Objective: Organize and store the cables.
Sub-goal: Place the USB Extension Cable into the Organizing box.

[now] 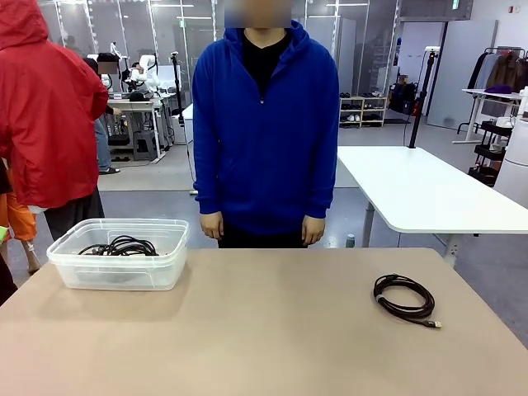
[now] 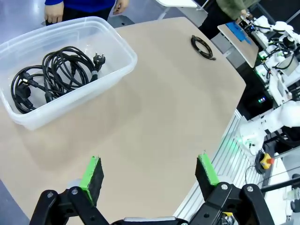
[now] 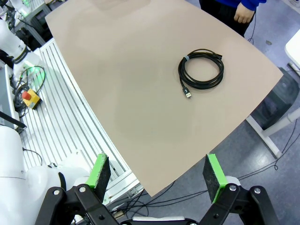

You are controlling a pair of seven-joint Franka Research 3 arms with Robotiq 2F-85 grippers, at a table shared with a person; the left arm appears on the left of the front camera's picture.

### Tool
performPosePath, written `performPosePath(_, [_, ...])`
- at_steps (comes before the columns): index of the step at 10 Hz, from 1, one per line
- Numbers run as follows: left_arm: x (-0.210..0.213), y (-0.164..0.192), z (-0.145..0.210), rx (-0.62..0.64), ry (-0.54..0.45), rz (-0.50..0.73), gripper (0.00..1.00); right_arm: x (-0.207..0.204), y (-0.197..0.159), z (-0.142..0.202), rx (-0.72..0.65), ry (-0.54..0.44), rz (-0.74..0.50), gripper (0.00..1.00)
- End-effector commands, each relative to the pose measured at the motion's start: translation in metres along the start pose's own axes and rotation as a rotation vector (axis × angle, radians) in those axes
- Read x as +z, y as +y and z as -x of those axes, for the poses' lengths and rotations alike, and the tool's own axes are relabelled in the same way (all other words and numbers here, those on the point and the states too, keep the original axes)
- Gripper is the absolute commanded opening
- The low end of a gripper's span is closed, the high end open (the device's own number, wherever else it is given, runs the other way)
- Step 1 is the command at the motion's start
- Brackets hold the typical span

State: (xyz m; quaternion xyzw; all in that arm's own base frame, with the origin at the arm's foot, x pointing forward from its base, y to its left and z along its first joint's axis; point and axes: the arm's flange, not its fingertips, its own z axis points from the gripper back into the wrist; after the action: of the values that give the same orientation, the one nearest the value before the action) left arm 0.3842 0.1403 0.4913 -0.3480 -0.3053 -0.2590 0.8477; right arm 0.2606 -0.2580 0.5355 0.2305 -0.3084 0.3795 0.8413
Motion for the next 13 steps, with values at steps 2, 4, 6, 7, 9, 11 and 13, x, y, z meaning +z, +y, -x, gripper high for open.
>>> performPosePath(2, [-0.003,-0.001,-0.001,0.018,-0.021,-0.015,1.00,-0.020,-0.003,-0.047,0.011,0.172,-0.014,1.00])
performPosePath(4, [-0.003,-0.001,-0.001,0.018,-0.021,-0.015,1.00,-0.077,-0.007,-0.145,0.081,0.362,-0.083,1.00])
performPosePath(6, [-0.003,-0.001,-0.001,0.018,-0.021,-0.015,1.00,-0.158,-0.001,-0.205,0.007,0.522,-0.084,1.00])
performPosePath(7, [-0.003,-0.001,-0.001,0.018,-0.021,-0.015,1.00,-0.199,0.008,-0.223,-0.019,0.607,-0.036,1.00])
performPosePath(9, [-0.003,-0.001,-0.001,0.018,-0.021,-0.015,1.00,-0.268,0.027,-0.235,-0.110,0.710,0.051,1.00])
performPosePath(11, [-0.003,-0.001,-0.001,0.018,-0.021,-0.015,1.00,-0.317,0.037,-0.222,-0.222,0.755,0.090,1.00])
performPosePath(13, [-0.003,-0.001,-0.001,0.018,-0.021,-0.015,1.00,-0.337,0.040,-0.204,-0.240,0.759,0.119,1.00])
